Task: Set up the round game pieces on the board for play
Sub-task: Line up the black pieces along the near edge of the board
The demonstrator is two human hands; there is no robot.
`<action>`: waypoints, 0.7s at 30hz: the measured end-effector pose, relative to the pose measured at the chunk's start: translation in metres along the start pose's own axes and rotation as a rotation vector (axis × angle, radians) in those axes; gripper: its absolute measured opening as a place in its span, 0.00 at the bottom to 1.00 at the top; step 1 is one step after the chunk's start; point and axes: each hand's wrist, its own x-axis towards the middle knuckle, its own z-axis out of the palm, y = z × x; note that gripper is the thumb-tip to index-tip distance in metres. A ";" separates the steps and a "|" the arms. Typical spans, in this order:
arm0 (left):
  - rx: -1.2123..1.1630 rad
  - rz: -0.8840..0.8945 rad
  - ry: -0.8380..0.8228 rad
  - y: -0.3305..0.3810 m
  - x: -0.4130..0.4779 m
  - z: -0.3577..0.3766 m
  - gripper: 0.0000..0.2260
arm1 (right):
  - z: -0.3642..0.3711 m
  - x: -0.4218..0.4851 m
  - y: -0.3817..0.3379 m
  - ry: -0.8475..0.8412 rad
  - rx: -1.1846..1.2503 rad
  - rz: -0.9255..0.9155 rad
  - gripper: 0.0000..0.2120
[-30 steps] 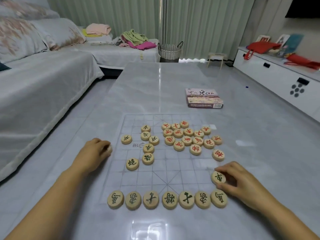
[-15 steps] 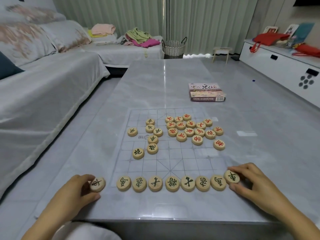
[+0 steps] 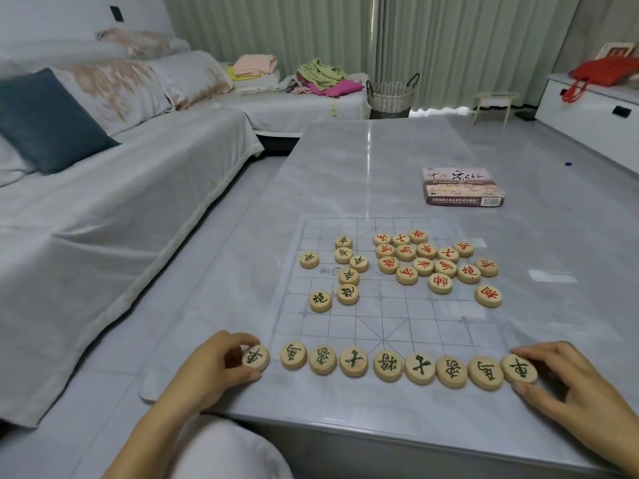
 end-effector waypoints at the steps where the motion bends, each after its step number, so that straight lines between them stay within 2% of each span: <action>1: -0.004 0.002 0.019 0.001 0.000 0.002 0.17 | 0.000 0.000 0.000 0.004 0.009 0.001 0.26; 5: -0.005 0.005 0.117 0.004 0.004 0.011 0.14 | 0.000 0.001 0.000 0.019 0.014 -0.026 0.27; 11: -0.043 0.087 0.090 -0.002 0.001 0.011 0.21 | 0.002 0.002 0.001 0.008 -0.033 -0.057 0.26; 14: -0.029 0.132 0.129 -0.006 0.002 0.010 0.28 | 0.004 0.002 -0.002 0.025 -0.050 -0.080 0.18; 19: -0.001 0.172 0.146 -0.008 0.003 0.013 0.30 | 0.005 0.000 0.001 -0.003 -0.048 -0.048 0.13; 21: -0.006 0.182 0.159 -0.010 0.004 0.014 0.30 | 0.006 0.000 0.004 0.011 -0.041 -0.045 0.14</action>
